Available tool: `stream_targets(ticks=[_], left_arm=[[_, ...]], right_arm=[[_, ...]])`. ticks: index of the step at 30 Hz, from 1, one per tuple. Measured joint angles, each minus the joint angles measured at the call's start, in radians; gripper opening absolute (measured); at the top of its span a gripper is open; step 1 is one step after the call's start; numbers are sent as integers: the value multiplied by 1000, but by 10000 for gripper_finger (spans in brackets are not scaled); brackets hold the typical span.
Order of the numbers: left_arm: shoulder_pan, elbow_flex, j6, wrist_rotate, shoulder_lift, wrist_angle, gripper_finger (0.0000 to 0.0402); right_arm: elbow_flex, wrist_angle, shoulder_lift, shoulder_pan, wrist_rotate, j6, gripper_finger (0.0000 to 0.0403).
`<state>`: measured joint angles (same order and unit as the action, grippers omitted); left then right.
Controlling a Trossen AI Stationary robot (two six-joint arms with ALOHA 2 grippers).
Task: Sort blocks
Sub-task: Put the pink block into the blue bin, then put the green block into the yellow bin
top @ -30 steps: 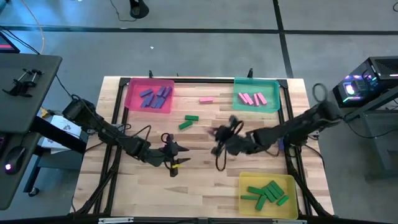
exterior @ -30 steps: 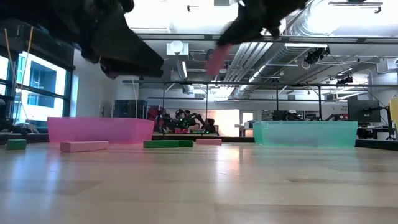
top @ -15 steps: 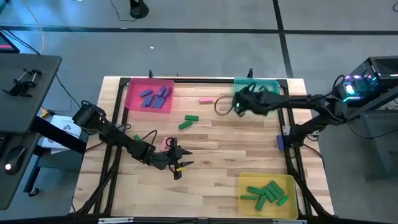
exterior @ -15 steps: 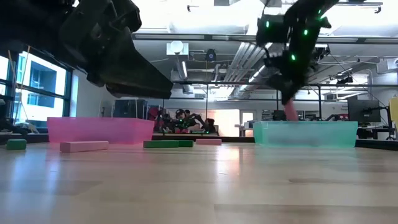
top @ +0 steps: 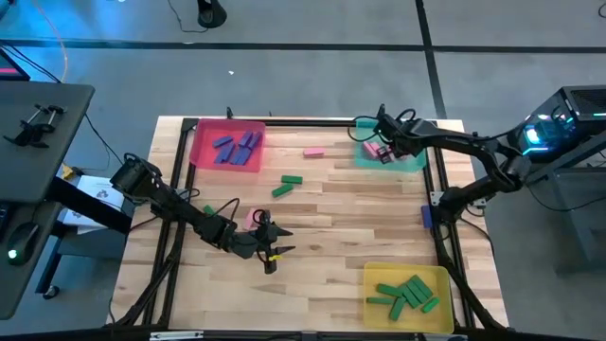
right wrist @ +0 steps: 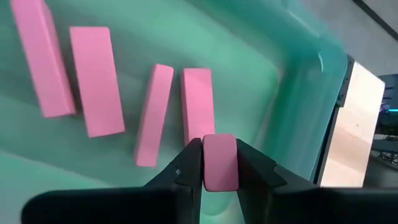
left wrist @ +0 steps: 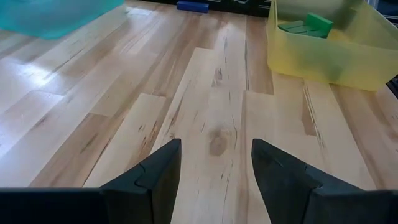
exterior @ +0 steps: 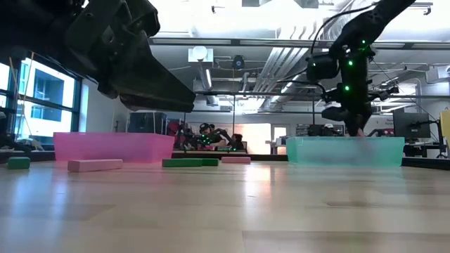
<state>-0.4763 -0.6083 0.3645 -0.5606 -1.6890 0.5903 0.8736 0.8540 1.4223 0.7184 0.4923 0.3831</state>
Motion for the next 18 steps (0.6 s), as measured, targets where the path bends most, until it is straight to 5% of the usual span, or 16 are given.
stream_targets(ticks=[9,18], left_arm=[[0,0,0,0,0,0,184],[0,0,0,0,0,0,184]], right_arm=[[-51,-6,1,41,-35,-56,76],[-52,-12,-7,43,-74,-122,197]])
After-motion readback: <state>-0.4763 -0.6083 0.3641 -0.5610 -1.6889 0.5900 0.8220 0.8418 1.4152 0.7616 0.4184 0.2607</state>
